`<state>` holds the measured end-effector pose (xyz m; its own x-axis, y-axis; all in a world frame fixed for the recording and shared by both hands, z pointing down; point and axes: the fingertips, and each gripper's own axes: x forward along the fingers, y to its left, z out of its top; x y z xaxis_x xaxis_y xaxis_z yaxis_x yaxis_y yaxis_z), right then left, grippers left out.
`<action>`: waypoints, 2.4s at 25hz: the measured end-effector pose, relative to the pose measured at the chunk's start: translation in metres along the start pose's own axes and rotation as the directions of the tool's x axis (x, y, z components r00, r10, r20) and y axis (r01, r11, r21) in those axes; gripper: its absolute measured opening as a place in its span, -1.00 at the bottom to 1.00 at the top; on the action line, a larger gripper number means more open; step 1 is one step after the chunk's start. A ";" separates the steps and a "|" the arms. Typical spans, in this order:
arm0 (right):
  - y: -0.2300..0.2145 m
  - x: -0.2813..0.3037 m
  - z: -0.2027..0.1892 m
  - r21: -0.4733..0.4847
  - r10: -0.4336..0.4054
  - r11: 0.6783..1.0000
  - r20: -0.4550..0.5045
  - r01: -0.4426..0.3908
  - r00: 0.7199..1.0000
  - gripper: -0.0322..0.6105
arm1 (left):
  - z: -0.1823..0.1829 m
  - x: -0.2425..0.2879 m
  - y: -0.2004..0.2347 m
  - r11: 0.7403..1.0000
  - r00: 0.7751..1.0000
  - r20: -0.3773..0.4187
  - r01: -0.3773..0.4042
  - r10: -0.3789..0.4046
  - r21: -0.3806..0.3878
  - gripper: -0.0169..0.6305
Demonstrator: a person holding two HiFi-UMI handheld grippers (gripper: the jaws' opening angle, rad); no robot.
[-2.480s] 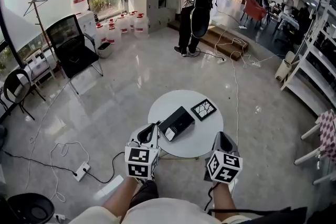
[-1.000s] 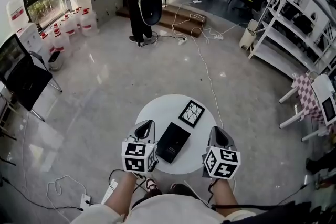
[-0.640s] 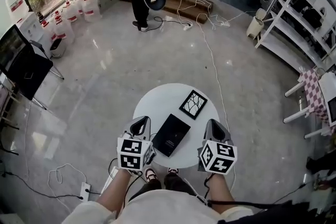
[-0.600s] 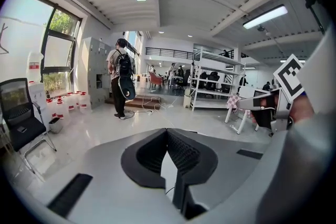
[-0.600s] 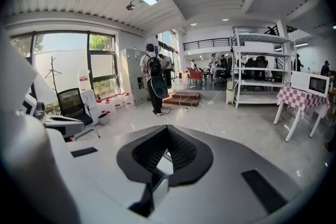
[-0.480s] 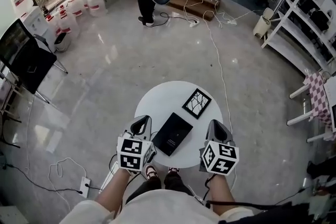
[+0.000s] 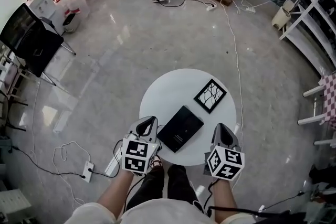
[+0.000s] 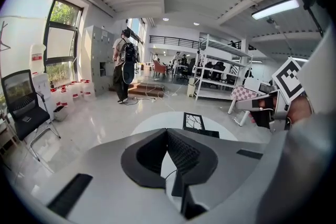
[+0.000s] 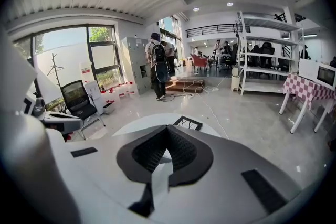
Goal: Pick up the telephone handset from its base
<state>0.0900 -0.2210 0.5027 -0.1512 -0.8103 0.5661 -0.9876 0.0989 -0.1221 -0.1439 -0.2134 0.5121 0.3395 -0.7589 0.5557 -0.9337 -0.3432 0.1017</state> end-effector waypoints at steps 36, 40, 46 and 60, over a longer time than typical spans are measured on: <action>-0.009 0.023 -0.071 0.028 0.020 0.999 -0.160 -0.015 0.987 -0.83 | -0.093 0.065 -0.051 0.930 0.883 -0.305 0.366 -0.358 -0.032 -0.18; -0.011 0.022 -0.073 0.033 0.014 0.999 -0.164 -0.009 0.986 -0.83 | -0.096 0.074 -0.056 0.917 0.864 -0.319 0.395 -0.389 -0.050 -0.06; -0.020 0.019 -0.078 0.045 -0.004 0.999 -0.172 0.012 0.985 -0.83 | -0.102 0.084 -0.063 0.900 0.838 -0.345 0.434 -0.422 -0.047 0.00; -0.033 0.018 -0.088 0.080 -0.005 0.997 -0.181 0.019 0.983 -0.82 | -0.104 0.092 -0.075 0.815 0.739 -0.369 0.570 -0.564 -0.103 -0.01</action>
<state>0.1160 -0.1879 0.5880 -0.1519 -0.6927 0.7050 -0.9837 0.0365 -0.1761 -0.0545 -0.2003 0.6414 0.7352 -0.1630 0.6580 -0.5790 -0.6558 0.4845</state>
